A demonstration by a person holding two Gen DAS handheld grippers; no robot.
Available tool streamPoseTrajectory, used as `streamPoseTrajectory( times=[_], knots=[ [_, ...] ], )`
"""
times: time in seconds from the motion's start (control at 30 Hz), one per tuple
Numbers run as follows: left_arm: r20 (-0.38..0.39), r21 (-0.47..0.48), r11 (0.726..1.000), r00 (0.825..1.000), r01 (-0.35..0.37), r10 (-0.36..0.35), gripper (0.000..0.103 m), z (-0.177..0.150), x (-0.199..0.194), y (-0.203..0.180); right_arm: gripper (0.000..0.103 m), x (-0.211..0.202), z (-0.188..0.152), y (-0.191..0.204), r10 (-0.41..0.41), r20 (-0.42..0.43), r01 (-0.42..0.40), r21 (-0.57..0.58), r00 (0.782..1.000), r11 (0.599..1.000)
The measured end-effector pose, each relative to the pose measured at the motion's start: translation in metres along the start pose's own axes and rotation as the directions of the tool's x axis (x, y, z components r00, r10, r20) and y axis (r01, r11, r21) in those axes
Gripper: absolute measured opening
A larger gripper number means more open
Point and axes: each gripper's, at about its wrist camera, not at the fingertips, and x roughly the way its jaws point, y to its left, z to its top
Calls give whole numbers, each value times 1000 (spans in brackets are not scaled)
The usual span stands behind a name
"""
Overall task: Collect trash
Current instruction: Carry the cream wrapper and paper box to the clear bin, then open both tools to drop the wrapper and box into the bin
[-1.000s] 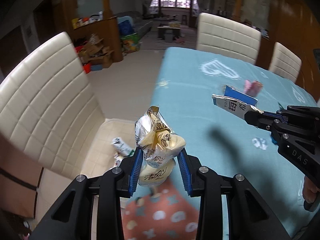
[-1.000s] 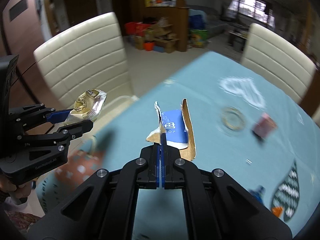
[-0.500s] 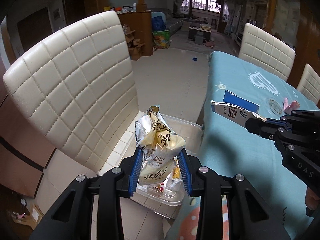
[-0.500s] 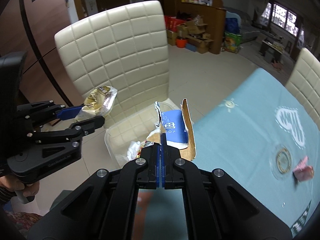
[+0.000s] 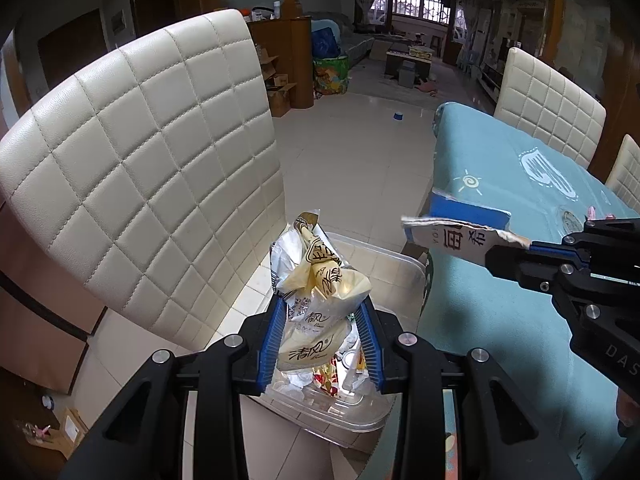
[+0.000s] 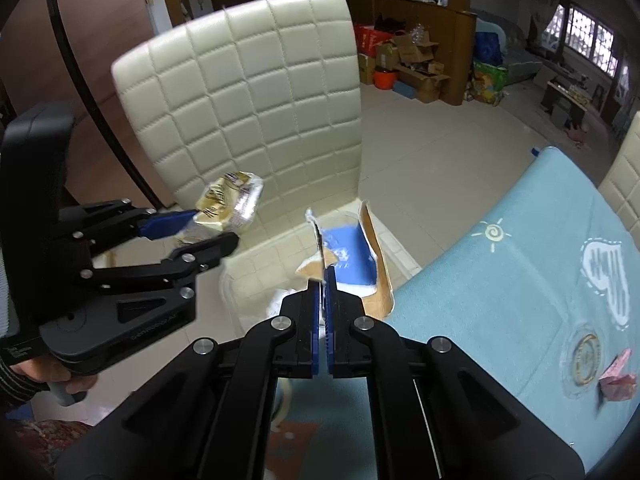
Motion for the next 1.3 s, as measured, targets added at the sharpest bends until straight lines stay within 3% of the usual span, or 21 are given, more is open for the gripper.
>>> streamPoseTrajectory(
  times=[0.73,0.77,0.83,0.87,1.1,1.13,1.2,1.3],
  knots=[
    [-26,-2,1000,1000,3,-3,36,1,11,-2,10,3,-12,-25,-43,-15,44,73,999,996],
    [-26,-2,1000,1000,4,-4,36,0,10,-2,14,2,-12,-26,-45,-16,46,75,999,996],
    [-27,-5,1000,1000,6,-6,36,0,10,-3,41,0,-15,-28,-59,-10,60,86,998,995],
    [-27,-6,1000,1000,7,-7,36,-1,9,-3,69,-2,-16,-29,-66,0,66,93,998,993],
    [-24,0,1000,1000,16,-16,36,-4,2,-7,73,-17,-19,-30,-92,28,89,107,995,990],
    [-24,-2,1000,1000,18,-18,36,-4,1,-8,77,-19,-20,-29,-95,30,92,104,995,990],
    [-23,-1,1000,1000,20,-20,37,-4,0,-10,100,-26,-22,-28,-116,54,110,103,992,989],
    [-18,5,1000,1000,25,-25,39,-3,-4,-15,100,-34,-24,-27,-134,71,127,103,988,987]
  ],
)
